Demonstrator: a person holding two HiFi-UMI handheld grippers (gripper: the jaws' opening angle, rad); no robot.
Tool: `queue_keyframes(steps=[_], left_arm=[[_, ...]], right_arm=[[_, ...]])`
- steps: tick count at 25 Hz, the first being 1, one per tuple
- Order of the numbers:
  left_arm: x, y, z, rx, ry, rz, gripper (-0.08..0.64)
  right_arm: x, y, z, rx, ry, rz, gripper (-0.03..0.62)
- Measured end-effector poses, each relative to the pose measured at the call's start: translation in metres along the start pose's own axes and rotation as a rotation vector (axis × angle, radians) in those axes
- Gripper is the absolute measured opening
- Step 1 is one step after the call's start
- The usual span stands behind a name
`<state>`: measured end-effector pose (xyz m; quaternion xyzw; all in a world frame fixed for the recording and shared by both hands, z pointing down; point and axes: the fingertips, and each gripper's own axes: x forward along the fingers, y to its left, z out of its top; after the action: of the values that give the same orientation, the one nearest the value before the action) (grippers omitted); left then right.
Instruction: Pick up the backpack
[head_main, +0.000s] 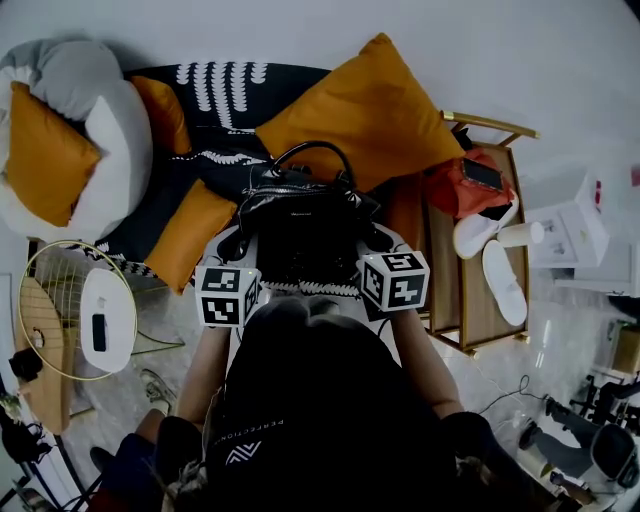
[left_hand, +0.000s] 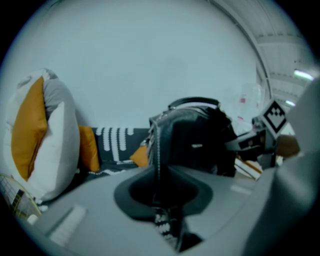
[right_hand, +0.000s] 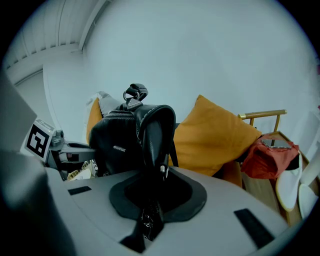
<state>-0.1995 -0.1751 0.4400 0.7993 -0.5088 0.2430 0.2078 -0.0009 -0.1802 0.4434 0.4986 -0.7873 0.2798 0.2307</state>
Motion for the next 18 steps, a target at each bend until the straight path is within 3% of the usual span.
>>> queue_keyframes(steps=[18], left_arm=[[-0.016,0.001,0.025,0.034,-0.073,0.033,0.063]], right_arm=[[-0.012,0.007,0.016,-0.002,-0.065,0.015,0.038]])
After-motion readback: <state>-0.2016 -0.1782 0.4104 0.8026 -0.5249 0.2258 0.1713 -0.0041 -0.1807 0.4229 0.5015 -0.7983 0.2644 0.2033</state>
